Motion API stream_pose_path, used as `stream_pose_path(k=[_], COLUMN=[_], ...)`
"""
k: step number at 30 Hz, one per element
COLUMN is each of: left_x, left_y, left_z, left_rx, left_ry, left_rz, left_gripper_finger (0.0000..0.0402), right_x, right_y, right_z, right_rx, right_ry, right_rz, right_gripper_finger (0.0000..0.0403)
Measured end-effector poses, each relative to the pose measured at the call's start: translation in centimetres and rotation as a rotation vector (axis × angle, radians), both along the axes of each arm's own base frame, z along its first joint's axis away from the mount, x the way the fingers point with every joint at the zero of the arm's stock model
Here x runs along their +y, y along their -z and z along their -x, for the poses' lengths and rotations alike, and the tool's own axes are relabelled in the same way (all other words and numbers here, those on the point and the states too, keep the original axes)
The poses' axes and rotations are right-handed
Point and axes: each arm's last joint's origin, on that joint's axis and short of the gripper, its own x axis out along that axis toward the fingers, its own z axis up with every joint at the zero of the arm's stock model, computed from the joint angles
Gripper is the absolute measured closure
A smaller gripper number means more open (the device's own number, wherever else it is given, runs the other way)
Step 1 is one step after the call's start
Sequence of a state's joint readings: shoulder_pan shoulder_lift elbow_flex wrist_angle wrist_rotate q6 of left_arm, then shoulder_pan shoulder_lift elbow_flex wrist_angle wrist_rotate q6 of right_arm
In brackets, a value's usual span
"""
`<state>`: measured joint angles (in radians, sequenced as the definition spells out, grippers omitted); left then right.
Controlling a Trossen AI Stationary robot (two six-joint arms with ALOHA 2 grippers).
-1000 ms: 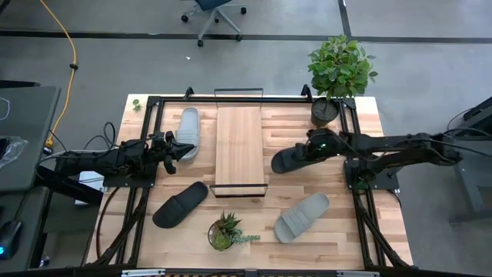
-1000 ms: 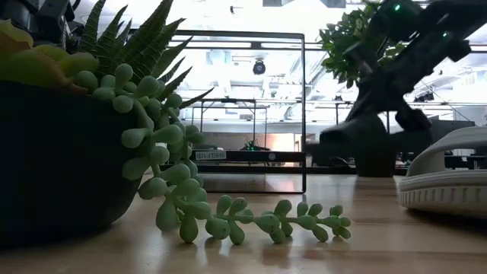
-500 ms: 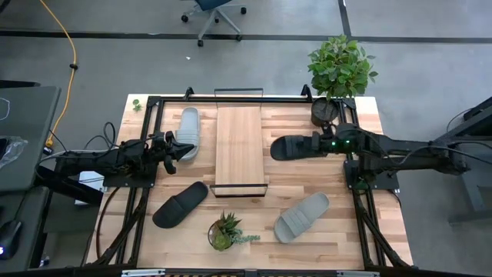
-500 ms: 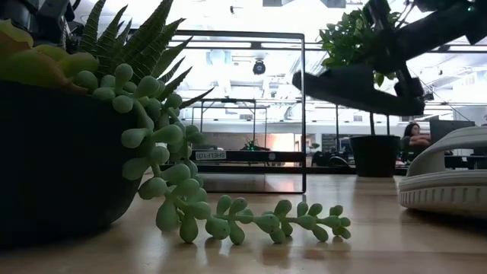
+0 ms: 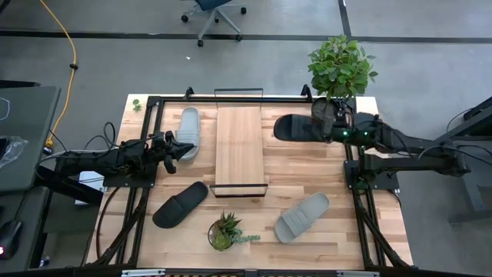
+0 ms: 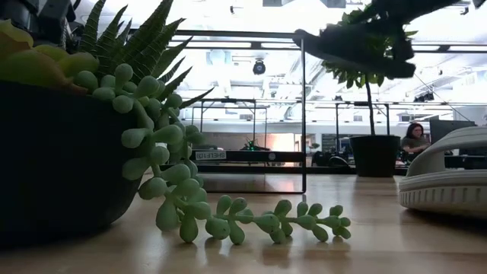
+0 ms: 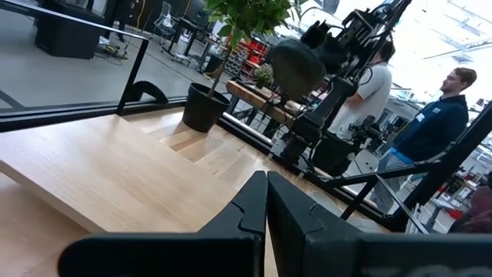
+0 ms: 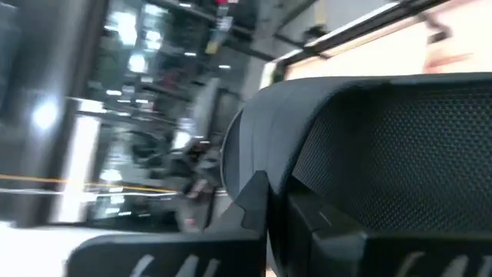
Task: Pick and place slides into the shelf
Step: Put the right black slipper slide on the shelf
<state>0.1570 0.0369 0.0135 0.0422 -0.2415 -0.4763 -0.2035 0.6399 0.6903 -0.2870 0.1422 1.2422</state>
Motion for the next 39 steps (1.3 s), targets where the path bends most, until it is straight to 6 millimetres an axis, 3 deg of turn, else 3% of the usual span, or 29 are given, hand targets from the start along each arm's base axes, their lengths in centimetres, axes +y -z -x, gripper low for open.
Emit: stream_pose_path(k=[6, 14, 21, 29, 39], left_x=[0.0, 0.0, 0.0, 0.0, 0.0], left_y=[0.0, 0.0, 0.0, 0.0, 0.0], left_z=[0.0, 0.0, 0.0, 0.0, 0.0], left_rx=[0.0, -0.001, -0.001, -0.001, -0.001], left_ry=[-0.009, -0.009, -0.008, -0.008, -0.006], left_rz=[0.0, 0.0, 0.0, 0.0, 0.0], left_gripper_finger=[0.0401, 0.0401, 0.0401, 0.0401, 0.0401], right_x=[0.0, -0.3, -0.5, -1.0, -2.1], right_y=[-3.7, -7.0, -7.2, -9.3, -8.7], right_z=[0.3, -1.1, -3.6, -6.1, -9.3], right_rx=[0.144, 0.185, 0.202, 0.117, 0.136], right_ry=[0.007, -0.007, -0.106, -0.143, -0.203], right_rz=[0.042, 0.09, 0.048, 0.108, 0.059], right_gripper_finger=[0.0403, 0.0403, 0.0403, 0.0403, 0.0403])
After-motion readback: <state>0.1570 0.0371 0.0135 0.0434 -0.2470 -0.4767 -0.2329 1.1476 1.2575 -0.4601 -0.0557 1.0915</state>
